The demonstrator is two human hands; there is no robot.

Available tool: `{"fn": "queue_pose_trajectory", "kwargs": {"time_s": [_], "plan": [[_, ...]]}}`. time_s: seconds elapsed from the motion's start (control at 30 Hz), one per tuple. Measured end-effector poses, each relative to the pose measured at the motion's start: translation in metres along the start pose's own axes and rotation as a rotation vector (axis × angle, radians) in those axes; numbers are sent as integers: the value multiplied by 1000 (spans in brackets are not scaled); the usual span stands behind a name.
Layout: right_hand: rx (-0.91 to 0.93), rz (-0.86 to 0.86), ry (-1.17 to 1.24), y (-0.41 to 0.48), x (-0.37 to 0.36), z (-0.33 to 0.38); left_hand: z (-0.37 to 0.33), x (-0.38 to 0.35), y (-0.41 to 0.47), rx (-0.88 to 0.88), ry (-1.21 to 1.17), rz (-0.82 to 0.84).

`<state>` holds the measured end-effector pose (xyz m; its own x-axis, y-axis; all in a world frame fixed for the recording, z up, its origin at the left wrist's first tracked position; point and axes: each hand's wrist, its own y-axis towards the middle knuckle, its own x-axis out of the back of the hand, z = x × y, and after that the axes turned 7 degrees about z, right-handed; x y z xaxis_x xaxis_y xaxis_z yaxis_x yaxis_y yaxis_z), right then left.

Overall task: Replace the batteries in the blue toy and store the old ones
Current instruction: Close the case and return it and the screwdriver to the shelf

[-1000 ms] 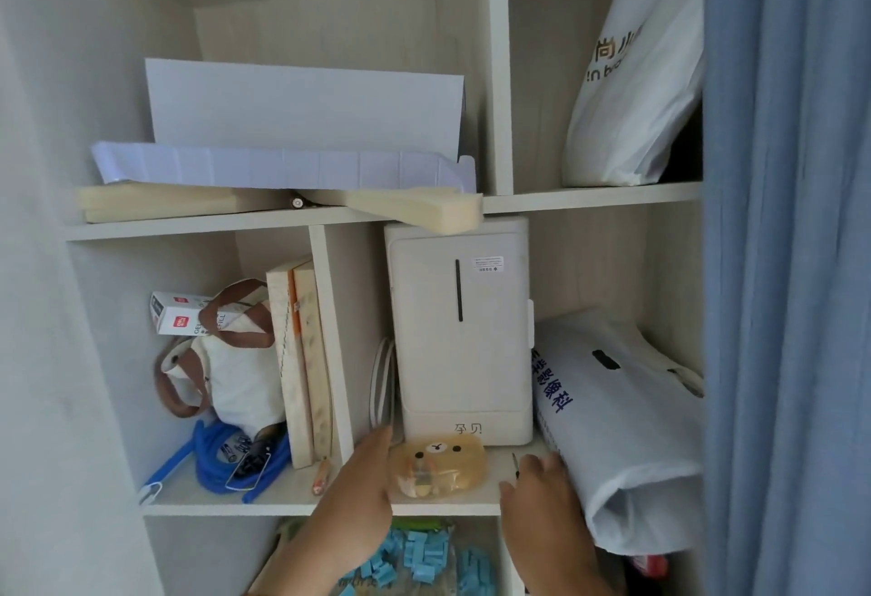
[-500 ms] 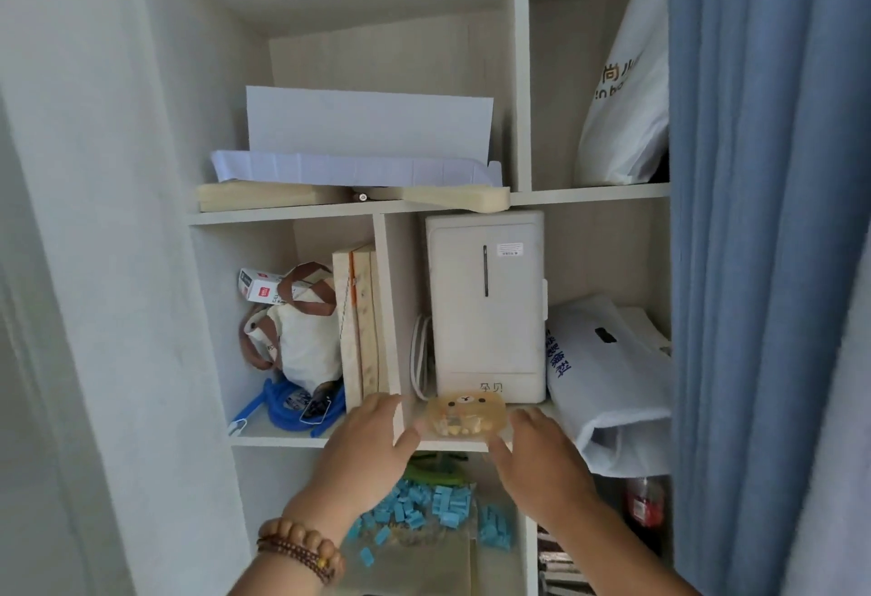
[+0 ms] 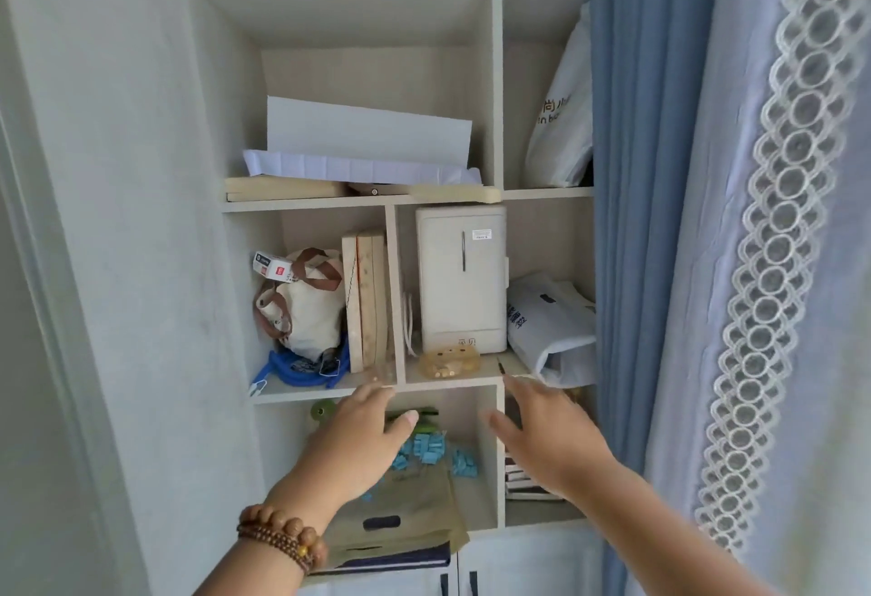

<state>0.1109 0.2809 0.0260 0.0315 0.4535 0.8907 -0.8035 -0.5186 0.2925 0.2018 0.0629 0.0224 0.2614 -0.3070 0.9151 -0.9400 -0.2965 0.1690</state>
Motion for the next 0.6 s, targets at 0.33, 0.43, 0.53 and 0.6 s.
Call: {"fn": "queue_pose_trajectory", "kwargs": {"time_s": [0.33, 0.43, 0.53, 0.6], "plan": [[-61, 43, 7, -97, 34, 29, -26, 26, -100, -2, -31, -23], [-40, 62, 7, -117, 46, 35, -29, 28, -124, 31, -22, -19], [-23, 69, 29, -139, 61, 33, -41, 28, -143, 66, -28, -23], [-20, 81, 37, -153, 69, 27, -53, 27, -155, 81, -29, -28]]}}
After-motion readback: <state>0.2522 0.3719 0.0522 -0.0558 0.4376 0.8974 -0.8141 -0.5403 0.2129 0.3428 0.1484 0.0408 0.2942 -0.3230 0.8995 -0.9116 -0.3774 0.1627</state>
